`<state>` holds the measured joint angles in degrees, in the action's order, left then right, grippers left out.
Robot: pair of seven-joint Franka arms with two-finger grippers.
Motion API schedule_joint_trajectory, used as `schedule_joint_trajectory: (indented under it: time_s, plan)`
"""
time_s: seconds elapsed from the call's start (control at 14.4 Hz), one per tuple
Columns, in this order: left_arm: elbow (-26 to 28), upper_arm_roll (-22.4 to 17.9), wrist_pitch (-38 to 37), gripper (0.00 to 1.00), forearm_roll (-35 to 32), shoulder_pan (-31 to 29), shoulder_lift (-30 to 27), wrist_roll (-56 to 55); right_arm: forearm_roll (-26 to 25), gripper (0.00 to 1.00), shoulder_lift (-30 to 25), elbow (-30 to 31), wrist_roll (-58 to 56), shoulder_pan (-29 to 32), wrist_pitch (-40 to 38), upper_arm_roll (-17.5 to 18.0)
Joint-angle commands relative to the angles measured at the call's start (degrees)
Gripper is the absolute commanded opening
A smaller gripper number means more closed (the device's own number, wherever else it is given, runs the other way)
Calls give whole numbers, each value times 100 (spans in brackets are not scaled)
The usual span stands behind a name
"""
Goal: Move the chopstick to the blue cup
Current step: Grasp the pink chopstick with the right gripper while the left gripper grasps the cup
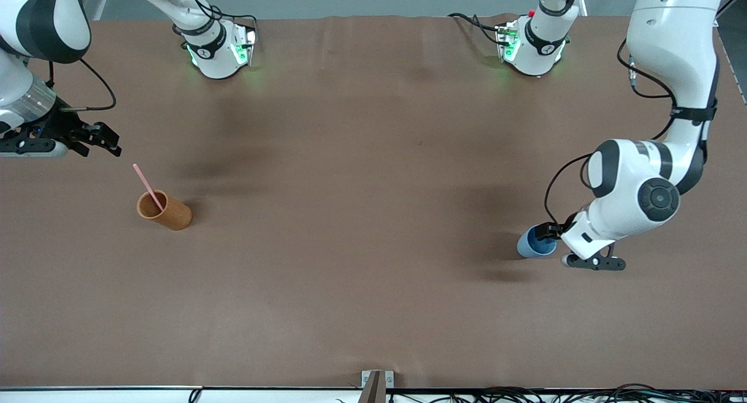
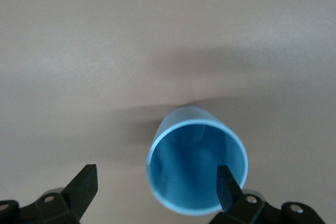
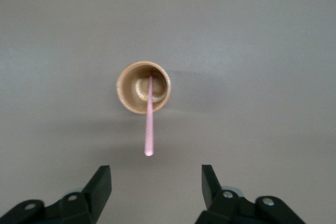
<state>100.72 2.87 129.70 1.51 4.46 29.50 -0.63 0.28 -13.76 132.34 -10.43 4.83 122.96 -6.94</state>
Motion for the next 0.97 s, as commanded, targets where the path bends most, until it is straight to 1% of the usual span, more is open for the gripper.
schedule_joint_trajectory:
  time_s: [0.0,0.07,0.14,0.21,0.28,0.35,0.42,0.49,0.56,0.7,0.77,0.91]
  plan:
    - [35,-15,372,100,42,72,126,-130,16,72,-233,686,-56,27,657,-17]
    - [35,-15,381,94,33,64,179,-130,85,70,-224,844,-56,9,946,-17]
    - [35,-15,442,82,25,46,197,-130,112,69,-198,959,-56,-17,1201,-17]
    - [61,-15,521,58,24,29,223,-130,121,67,-171,1047,-56,-61,1474,-17]
    - [79,-24,548,28,16,37,249,-122,121,66,-154,1161,-56,-148,1729,-17]
    - [97,-24,548,8,-115,55,267,-61,121,63,-145,1240,-56,-193,1888,-17]
    - [140,-24,548,1,-342,46,259,-86,121,59,-145,1276,-56,-202,1924,-17]
    - [141,-24,539,0,-432,29,250,-121,121,54,-84,1294,-56,-202,1960,-26]
    - [132,-24,504,0,-441,46,232,-122,121,51,-66,1346,-56,-193,2047,-26]
    - [114,-24,425,0,-450,99,145,-121,121,49,-31,1495,-56,-202,2302,-26]
    - [106,-24,329,0,-441,168,-21,-174,121,49,-13,1522,-56,-211,2355,-26]
    - [-78,-24,-39,0,-441,466,-259,-690,121,44,22,1575,-56,-202,2364,-26]
